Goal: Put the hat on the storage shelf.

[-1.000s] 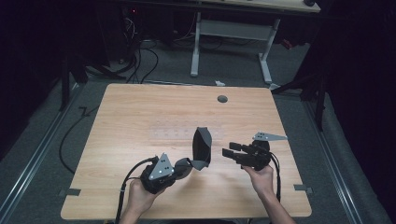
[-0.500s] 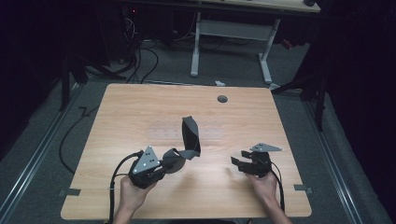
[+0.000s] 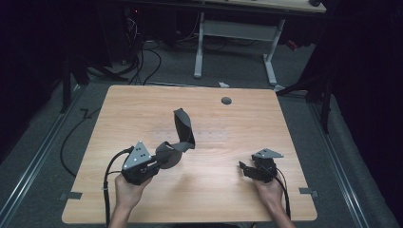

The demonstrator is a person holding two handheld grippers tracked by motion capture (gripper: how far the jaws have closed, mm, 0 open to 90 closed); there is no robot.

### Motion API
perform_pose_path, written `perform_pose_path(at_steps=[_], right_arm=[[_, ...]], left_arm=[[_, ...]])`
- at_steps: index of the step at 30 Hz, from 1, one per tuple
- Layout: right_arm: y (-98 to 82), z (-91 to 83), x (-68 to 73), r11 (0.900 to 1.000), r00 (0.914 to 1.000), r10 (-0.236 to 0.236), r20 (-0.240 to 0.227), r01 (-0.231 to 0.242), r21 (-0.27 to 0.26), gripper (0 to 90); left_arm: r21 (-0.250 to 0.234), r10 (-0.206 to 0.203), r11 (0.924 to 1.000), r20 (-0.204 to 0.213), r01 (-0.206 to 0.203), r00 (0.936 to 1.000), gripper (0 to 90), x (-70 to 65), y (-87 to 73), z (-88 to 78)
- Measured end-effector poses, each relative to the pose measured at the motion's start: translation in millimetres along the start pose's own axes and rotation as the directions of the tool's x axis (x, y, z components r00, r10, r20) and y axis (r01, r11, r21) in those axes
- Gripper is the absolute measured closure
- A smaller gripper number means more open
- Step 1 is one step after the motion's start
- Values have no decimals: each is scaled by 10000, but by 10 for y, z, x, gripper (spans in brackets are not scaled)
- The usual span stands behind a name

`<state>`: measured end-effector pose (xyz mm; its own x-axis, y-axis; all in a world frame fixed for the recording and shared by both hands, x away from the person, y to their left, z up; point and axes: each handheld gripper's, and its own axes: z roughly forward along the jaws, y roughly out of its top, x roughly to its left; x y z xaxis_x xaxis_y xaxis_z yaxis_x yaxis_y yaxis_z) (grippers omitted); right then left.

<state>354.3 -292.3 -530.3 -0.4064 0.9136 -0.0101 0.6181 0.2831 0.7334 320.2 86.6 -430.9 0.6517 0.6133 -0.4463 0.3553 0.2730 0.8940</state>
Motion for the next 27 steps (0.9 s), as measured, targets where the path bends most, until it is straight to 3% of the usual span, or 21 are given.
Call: perform_pose_path(at_steps=[7, 15, 23, 27], right_arm=[[7, 15, 5, 9999, 10000, -85, 24, 85, 136, 342], [5, 13, 17, 9999, 10000, -52, 51, 51, 160, 333], [4, 12, 23, 9999, 10000, -69, 67, 68, 155, 330], [4, 13, 21, 9998, 9999, -110, 59, 109, 144, 329]], left_arm=[[-457, -236, 9987, -320, 221, 9992, 867, 112, 144, 2], [-981, 50, 9951, -711, -120, 9975, 868, 199, 291, 49], [-1421, -39, 9898, -927, -94, 9957, 867, 346, 396, 126], [-1599, -89, 9871, -1270, -116, 9919, 867, 454, 429, 139]])
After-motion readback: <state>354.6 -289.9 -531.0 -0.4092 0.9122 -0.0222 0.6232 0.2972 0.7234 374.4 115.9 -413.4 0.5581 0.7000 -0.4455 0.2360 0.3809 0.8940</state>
